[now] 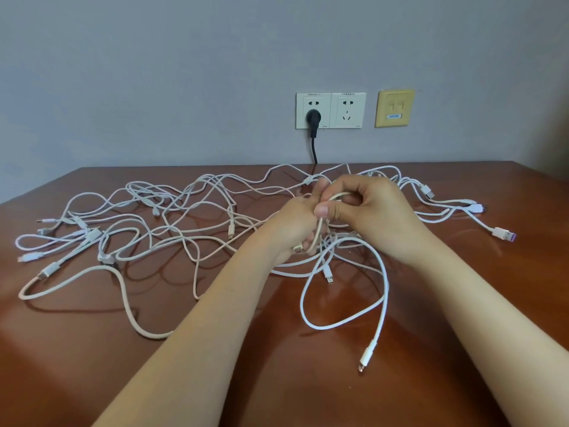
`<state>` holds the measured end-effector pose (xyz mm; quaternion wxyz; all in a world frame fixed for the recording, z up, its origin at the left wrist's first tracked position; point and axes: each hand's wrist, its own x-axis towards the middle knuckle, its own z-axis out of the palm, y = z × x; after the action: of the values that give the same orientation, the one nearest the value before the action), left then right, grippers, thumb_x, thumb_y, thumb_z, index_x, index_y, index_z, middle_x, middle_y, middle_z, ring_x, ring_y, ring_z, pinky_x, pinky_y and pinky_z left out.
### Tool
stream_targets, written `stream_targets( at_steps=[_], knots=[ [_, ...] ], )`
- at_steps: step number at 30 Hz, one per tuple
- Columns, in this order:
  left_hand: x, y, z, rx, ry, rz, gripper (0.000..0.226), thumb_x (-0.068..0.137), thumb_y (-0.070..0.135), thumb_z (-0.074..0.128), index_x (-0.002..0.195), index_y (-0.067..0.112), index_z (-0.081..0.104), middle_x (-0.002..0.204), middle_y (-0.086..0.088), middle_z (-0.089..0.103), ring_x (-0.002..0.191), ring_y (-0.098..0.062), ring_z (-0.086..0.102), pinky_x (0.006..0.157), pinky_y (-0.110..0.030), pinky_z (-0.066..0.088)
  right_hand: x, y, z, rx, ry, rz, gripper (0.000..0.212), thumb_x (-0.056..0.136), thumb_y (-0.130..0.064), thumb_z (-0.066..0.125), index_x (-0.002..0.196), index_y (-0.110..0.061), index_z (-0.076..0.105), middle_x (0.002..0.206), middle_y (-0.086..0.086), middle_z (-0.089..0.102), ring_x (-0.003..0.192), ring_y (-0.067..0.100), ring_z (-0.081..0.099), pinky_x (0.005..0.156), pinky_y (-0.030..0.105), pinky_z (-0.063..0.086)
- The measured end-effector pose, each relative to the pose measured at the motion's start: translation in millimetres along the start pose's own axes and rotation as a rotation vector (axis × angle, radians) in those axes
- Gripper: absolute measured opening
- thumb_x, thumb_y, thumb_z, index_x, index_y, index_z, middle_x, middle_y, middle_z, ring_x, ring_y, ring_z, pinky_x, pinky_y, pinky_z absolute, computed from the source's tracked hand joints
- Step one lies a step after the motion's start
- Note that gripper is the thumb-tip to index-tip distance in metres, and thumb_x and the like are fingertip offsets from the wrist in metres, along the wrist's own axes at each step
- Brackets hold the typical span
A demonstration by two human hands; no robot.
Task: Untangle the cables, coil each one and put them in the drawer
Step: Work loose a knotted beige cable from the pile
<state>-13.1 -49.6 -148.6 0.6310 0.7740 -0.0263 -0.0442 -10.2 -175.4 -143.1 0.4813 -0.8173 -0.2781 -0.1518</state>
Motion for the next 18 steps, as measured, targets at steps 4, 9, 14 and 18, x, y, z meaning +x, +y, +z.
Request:
stream_targets(
  at_steps=[4, 9, 14, 18],
  knots=[
    [-3.5, 5.3, 4.5, -0.138, -0.166, -0.029, 0.063, 0.084, 0.069, 0.01, 0.073, 0.017, 0.045, 0.043, 0.002, 0.028, 0.028, -0.004, 0.018, 0.033, -0.01, 0.019, 1.4, 4.6, -1.8, -0.038, 0.095, -0.002, 0.022, 0.081, -0.013, 0.068, 0.072, -0.023, 0.05, 0.044, -0.013, 0.049, 0.045, 0.006, 0.042, 0.051, 0.015, 0.036],
    [-12.6, 5.5, 1.8, 0.116, -0.285, 0.071, 0.035, 0.095, 0.039, 0.043, 0.066, 0.02, 0.047, 0.043, 0.008, 0.036, 0.032, -0.002, 0.024, 0.034, -0.011, 0.024, 2.4, 8.5, -5.9, -0.06, 0.09, 0.057, 0.027, 0.077, -0.011, 0.07, 0.071, -0.022, 0.045, 0.039, -0.015, 0.042, 0.043, 0.003, 0.037, 0.045, 0.013, 0.028],
    [-11.8, 4.5, -2.3, 0.251, -0.309, 0.111, 0.017, 0.097, 0.021, 0.047, 0.082, 0.025, 0.052, 0.061, 0.002, 0.044, 0.031, -0.001, 0.031, 0.034, -0.011, 0.027, 3.8, 8.8, -8.4, -0.089, 0.013, 0.099, 0.023, 0.078, -0.029, 0.071, 0.076, -0.018, 0.051, 0.04, -0.019, 0.046, 0.042, 0.001, 0.041, 0.047, 0.013, 0.029],
    [-7.8, 1.3, -5.2, 0.256, -0.304, 0.135, 0.026, 0.098, 0.02, 0.044, 0.072, 0.019, 0.046, 0.055, 0.006, 0.036, 0.038, -0.004, 0.033, 0.042, -0.017, 0.031, 0.0, 5.5, -10.9, -0.118, -0.069, 0.101, 0.01, 0.084, -0.023, 0.061, 0.082, -0.021, 0.052, 0.056, -0.011, 0.053, 0.048, 0.001, 0.042, 0.049, 0.014, 0.032]
  ],
)
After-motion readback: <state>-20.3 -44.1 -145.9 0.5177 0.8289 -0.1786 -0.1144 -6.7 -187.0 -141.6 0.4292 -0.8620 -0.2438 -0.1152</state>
